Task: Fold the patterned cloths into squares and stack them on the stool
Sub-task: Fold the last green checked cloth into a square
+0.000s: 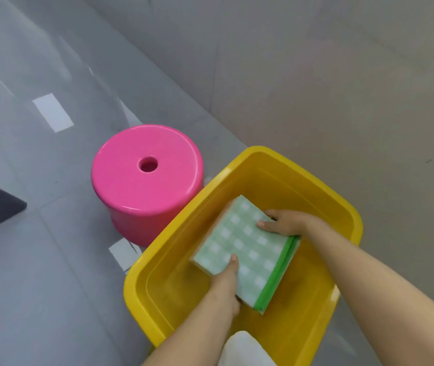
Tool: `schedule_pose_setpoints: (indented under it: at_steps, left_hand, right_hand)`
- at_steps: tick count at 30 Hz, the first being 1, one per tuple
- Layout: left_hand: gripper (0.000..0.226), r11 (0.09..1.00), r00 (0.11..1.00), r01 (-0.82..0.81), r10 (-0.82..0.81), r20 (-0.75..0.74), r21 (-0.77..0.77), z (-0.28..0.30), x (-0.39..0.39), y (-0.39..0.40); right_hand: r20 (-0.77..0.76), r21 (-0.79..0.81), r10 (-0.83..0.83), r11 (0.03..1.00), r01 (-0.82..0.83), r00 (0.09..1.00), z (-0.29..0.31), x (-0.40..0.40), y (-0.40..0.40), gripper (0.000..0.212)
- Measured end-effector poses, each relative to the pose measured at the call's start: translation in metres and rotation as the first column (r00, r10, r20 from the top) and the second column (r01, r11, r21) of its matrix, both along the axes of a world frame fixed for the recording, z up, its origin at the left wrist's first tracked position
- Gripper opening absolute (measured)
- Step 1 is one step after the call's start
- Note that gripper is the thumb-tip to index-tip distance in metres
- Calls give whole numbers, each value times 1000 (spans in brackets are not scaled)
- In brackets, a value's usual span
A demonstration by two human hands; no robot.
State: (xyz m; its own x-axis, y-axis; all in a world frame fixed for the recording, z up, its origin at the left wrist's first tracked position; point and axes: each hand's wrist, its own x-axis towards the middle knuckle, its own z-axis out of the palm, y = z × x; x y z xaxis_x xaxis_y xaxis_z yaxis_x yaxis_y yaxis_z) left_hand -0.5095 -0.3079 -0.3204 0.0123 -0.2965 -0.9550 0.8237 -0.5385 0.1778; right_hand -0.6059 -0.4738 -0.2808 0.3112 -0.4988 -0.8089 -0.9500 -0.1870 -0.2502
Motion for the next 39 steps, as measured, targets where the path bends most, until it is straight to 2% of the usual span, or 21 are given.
schedule_pose_setpoints:
  at_steps: [2, 6, 8, 10, 11, 13, 15, 20, 27, 33, 36, 39]
  left_hand:
    - [27, 999, 1000, -16, 15, 27, 40, -17, -3, 0]
    - [57, 993, 997, -20, 11, 81, 119, -56, -8, -2]
    - [80, 985, 987, 24, -50, 152, 171, -92, -13, -2]
    - [100, 968, 965, 67, -125, 231, 243, -99, -14, -3]
    - [98, 963, 952, 85, -155, 265, 255, -90, -12, -4]
    - [77, 960, 934, 87, -171, 312, 267, -63, -5, -7]
    - [63, 961, 937, 83, -166, 308, 263, -56, -2, -8]
    - [51, 966, 952, 68, -137, 273, 248, -59, 3, -9]
    - [45, 961, 954, 48, -124, 272, 271, -55, 5, -10]
    - [37, 970, 953, 18, -90, 290, 241, -57, 5, -6]
    - [45, 969, 934, 81, -156, 321, 234, -53, 6, -8]
    - [44, 964, 923, 113, -191, 333, 239, -53, 7, -11]
  right_hand:
    - [-13, 13, 25, 1000, -25, 1000, -14, 5, -1, 54]
    - [-23, 32, 31, 999, -30, 999, -39, 9, 0, 55]
    - [-26, 45, 4, 999, -2, 1000, -46, 7, 0, 57]
    - [-35, 54, -11, 998, 13, 999, -51, 6, 0, 58]
    - [-41, 58, -20, 998, 22, 999, -53, 5, 0, 57]
    - [-49, 56, -25, 998, 28, 998, -57, 4, 1, 57]
    - [-54, 46, -28, 998, 30, 998, -60, 6, 2, 57]
    - [-105, 6, 16, 1000, -16, 994, -66, 14, 3, 62]
    - [-143, -60, 64, 996, -73, 988, -74, 18, 4, 66]
    - [-109, -122, -35, 992, 22, 993, -80, 15, 9, 67]
    - [-79, -175, -84, 982, 69, 993, -80, 13, 8, 62]
    - [-94, -184, -82, 981, 64, 992, -81, 14, 9, 63]
